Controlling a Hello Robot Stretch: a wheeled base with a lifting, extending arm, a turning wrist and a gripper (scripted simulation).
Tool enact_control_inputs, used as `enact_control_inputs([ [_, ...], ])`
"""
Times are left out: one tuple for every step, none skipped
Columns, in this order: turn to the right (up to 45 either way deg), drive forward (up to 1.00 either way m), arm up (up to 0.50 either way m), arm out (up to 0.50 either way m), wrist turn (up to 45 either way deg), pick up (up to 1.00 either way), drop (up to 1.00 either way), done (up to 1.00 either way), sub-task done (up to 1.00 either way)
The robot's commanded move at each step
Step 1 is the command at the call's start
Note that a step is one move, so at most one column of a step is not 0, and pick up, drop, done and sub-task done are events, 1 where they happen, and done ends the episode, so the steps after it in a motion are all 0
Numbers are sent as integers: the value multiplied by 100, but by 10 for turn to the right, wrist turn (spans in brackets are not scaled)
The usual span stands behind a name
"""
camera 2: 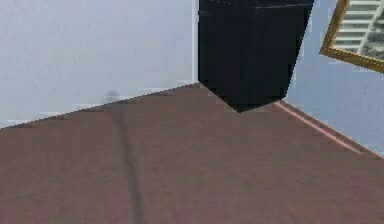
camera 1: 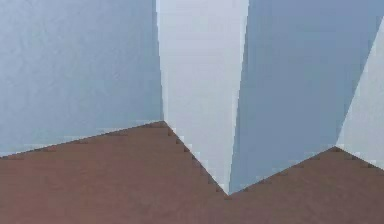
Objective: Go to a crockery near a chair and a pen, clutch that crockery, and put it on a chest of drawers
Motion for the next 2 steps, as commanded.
enact_control_inputs([
  [-420, 0, 0, 0, 0, 0, 0, 0, 0],
  [0, 80, 0, 0, 0, 0, 0, 0, 0],
])
